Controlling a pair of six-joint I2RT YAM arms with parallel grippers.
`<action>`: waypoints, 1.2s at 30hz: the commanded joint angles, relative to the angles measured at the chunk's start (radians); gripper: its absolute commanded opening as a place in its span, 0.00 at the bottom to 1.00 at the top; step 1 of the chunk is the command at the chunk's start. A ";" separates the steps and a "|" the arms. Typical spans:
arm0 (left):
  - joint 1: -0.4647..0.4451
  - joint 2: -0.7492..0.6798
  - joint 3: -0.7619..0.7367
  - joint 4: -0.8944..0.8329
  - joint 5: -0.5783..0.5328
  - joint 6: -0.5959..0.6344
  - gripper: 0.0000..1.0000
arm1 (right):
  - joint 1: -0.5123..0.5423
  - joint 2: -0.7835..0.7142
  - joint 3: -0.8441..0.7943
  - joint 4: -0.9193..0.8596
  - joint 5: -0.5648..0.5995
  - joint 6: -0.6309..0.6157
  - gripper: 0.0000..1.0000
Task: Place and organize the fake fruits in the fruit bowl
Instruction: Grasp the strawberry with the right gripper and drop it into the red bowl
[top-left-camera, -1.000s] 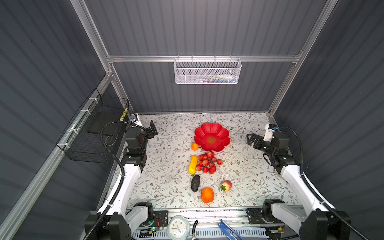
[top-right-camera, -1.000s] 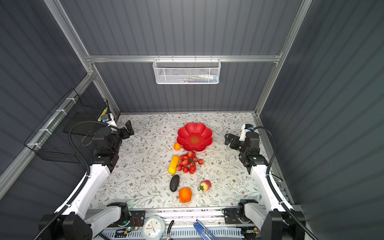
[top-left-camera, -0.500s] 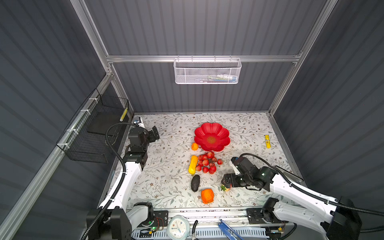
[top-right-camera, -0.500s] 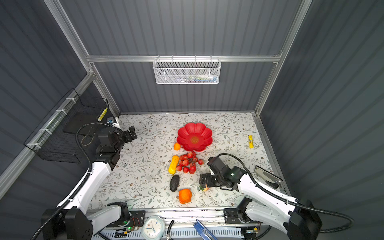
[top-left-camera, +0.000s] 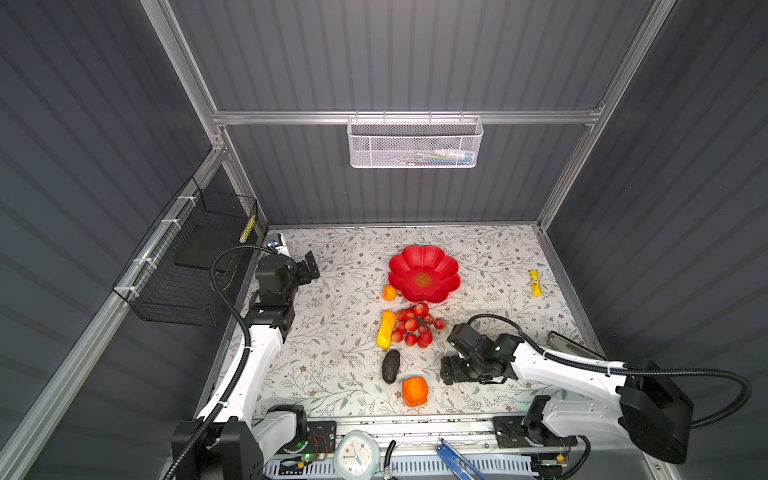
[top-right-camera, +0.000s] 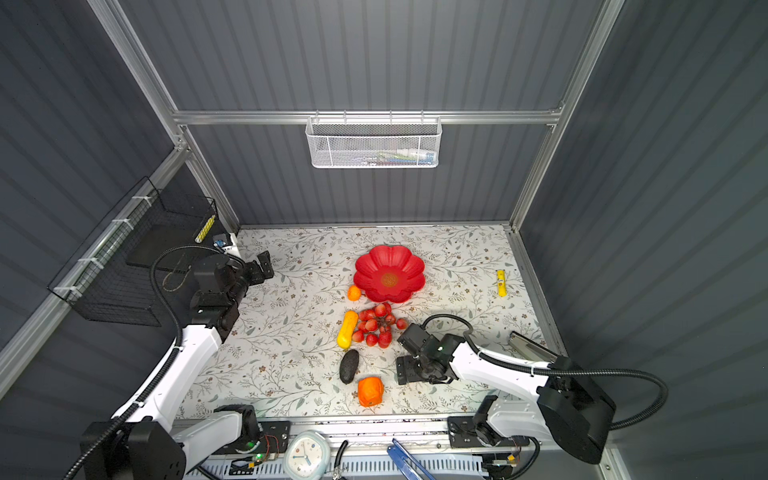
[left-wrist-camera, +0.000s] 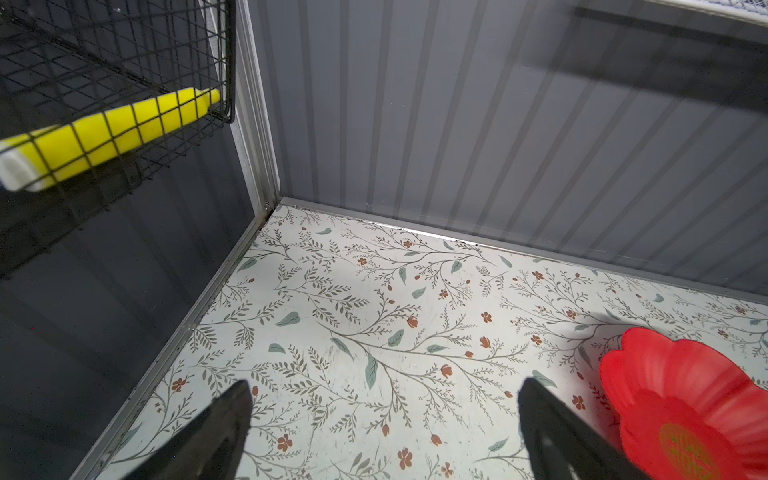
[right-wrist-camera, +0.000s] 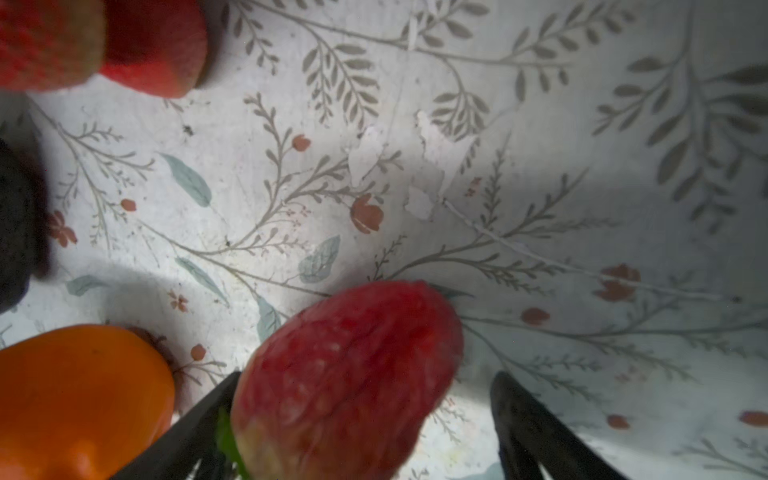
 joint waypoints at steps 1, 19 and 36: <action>0.003 -0.002 0.004 0.001 0.013 -0.012 1.00 | 0.016 0.026 0.020 0.022 0.026 0.034 0.81; 0.003 0.013 0.005 -0.001 0.008 -0.021 1.00 | -0.022 -0.041 0.292 -0.160 0.269 -0.100 0.44; 0.003 0.029 0.018 -0.025 0.018 -0.035 1.00 | -0.392 0.777 1.080 -0.019 0.061 -0.501 0.44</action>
